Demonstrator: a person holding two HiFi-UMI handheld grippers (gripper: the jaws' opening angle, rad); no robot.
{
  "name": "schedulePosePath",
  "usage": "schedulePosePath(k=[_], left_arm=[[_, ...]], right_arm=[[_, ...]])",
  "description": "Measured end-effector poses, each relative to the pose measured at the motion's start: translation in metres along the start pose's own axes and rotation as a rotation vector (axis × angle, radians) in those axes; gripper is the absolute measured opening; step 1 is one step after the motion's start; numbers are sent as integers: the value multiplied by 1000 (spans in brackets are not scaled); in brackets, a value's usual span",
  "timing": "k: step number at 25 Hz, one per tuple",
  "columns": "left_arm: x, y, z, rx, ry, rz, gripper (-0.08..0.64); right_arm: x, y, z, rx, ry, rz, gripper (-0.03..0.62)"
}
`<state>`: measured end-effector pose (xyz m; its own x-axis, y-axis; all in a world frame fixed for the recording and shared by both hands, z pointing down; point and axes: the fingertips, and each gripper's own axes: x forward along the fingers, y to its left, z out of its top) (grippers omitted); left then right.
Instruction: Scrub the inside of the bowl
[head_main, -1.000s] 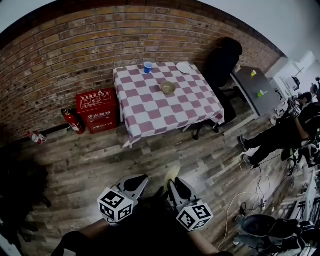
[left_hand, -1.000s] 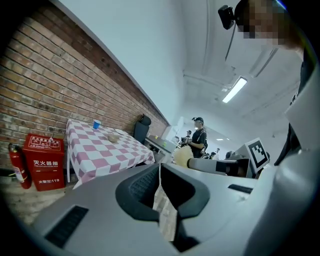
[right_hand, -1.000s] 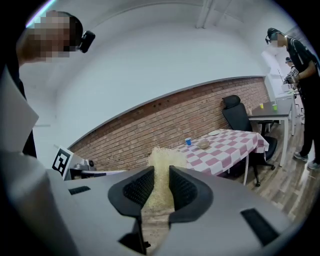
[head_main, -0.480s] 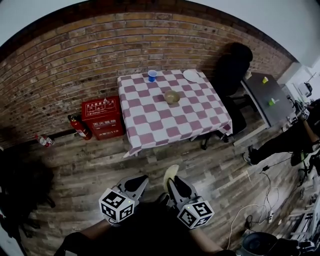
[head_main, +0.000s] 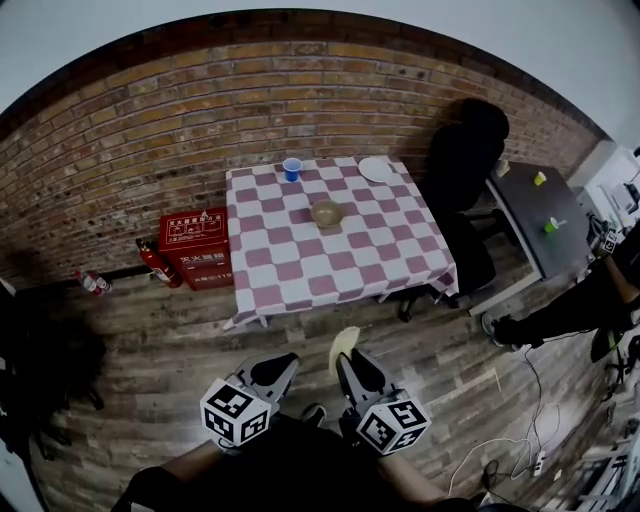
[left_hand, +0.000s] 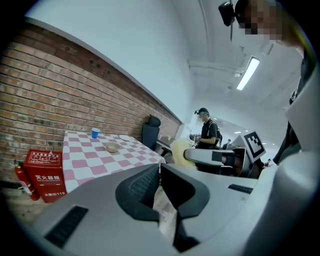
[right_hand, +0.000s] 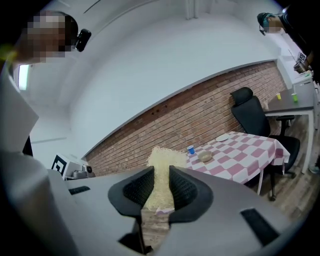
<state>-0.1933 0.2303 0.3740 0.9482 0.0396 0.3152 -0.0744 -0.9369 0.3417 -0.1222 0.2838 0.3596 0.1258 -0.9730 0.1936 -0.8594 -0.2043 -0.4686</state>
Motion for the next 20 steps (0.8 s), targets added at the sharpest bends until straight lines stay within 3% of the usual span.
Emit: schedulePosePath(k=[11, 17, 20], left_arm=[[52, -37, 0, 41, 54, 7, 23], [64, -14, 0, 10, 78, 35, 23], [84, -4, 4, -1, 106, -3, 23]], right_arm=[[-22, -55, 14, 71, -5, 9, 103], [-8, -72, 14, 108, 4, -10, 103], [3, -87, 25, 114, -5, -49, 103]])
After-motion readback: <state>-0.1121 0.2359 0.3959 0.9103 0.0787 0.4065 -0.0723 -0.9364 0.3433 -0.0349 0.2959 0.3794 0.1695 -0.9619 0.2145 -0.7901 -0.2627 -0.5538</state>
